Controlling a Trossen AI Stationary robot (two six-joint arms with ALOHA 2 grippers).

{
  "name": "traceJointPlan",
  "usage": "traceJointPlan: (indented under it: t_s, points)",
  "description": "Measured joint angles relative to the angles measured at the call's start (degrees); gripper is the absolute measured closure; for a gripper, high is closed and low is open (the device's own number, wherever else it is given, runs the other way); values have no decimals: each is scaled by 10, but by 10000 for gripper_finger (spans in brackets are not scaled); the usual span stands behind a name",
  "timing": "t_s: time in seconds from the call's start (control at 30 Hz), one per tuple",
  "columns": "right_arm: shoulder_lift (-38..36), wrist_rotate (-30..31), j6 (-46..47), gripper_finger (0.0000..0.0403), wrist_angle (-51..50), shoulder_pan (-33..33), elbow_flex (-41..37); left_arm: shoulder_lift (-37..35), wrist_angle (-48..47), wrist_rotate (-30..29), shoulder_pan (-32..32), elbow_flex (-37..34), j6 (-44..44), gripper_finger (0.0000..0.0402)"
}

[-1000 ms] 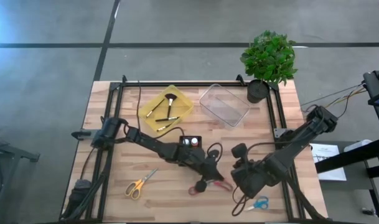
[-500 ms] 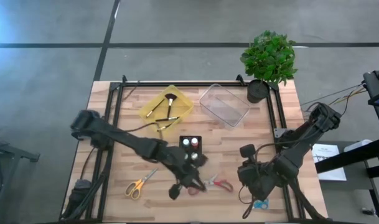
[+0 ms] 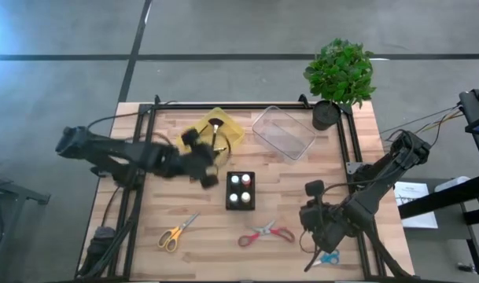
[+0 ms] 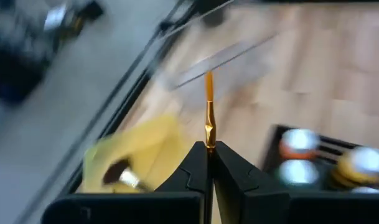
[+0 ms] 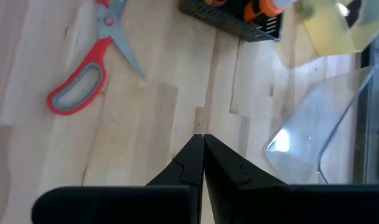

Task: Pick & Place Paint Supplies
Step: Put the black paint brush into the yellow bin

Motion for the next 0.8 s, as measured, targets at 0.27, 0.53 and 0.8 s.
traceJointPlan:
  t_s: [0.27, 0.53, 0.8]
  points:
    - [0, 4, 15, 394, 2, 0, 0, -33, 133, 157, 225, -124, 26, 389]
    - [0, 3, 15, 394, 3, 0, 0, -33, 218, 291, 360, -190, 76, 389]
    - [0, 3, 15, 394, 3, 0, 0, -32, 225, 301, 362, -196, 83, 389]
